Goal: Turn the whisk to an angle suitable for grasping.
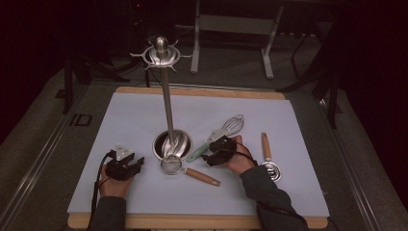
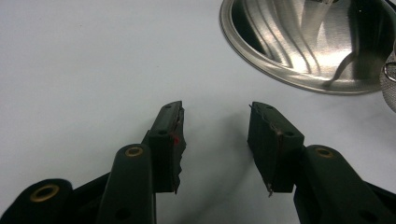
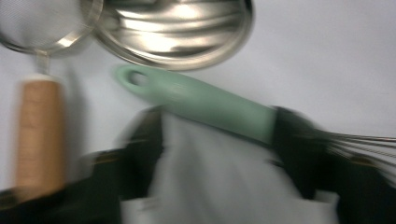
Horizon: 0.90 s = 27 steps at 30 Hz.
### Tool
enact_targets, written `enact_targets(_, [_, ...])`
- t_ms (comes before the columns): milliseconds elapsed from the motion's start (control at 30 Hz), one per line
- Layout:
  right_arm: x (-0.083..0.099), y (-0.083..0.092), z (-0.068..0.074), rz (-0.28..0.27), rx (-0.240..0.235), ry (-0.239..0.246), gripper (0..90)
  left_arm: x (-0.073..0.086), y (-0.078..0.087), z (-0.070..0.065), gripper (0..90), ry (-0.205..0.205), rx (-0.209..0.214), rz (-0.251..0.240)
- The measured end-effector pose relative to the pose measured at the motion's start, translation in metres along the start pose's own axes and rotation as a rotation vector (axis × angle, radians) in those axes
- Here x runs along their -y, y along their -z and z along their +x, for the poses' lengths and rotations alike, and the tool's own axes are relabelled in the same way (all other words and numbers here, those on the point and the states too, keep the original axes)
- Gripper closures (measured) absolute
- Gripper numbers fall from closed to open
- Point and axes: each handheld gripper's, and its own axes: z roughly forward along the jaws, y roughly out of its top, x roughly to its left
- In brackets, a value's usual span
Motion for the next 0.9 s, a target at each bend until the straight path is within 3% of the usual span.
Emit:
enact_targets(133, [0.000, -0.004, -0.011, 0.023, 0.001, 0.010, 27.1, 0.000, 0.000, 0.000, 55.5, 0.001, 0.000, 0.000])
enact_targets(267, [-0.005, -0.013, -0.021, 0.021, 0.001, 0.044, 14.9, 0.000, 0.000, 0.000, 55.5, 0.002, 0.001, 0.003])
enact_targets(433, [-0.014, -0.024, -0.026, 0.078, -0.094, 0.111, 12.4, 0.000, 0.000, 0.000, 55.4, 0.001, 0.002, 0.002])
enact_targets(500, [-0.016, -0.030, -0.027, 0.113, -0.108, 0.152, 11.4, 0.000, 0.000, 0.000, 55.4, 0.001, 0.002, 0.001])
enact_targets(567, [-0.015, -0.033, -0.028, 0.128, -0.124, 0.161, 11.5, 0.000, 0.000, 0.000, 55.4, 0.000, 0.003, 0.001])
enact_targets(600, [-0.013, -0.037, -0.033, 0.137, -0.156, 0.165, 12.4, 0.000, 0.000, 0.000, 55.4, 0.000, 0.003, 0.001])
enact_targets(767, [-0.012, -0.038, -0.038, 0.148, -0.191, 0.153, 13.6, 0.000, 0.000, 0.000, 55.4, 0.000, 0.003, 0.000])
enact_targets(900, [-0.011, -0.039, -0.042, 0.165, -0.234, 0.108, 19.0, 0.000, 0.000, 0.000, 55.4, -0.001, 0.002, -0.001])
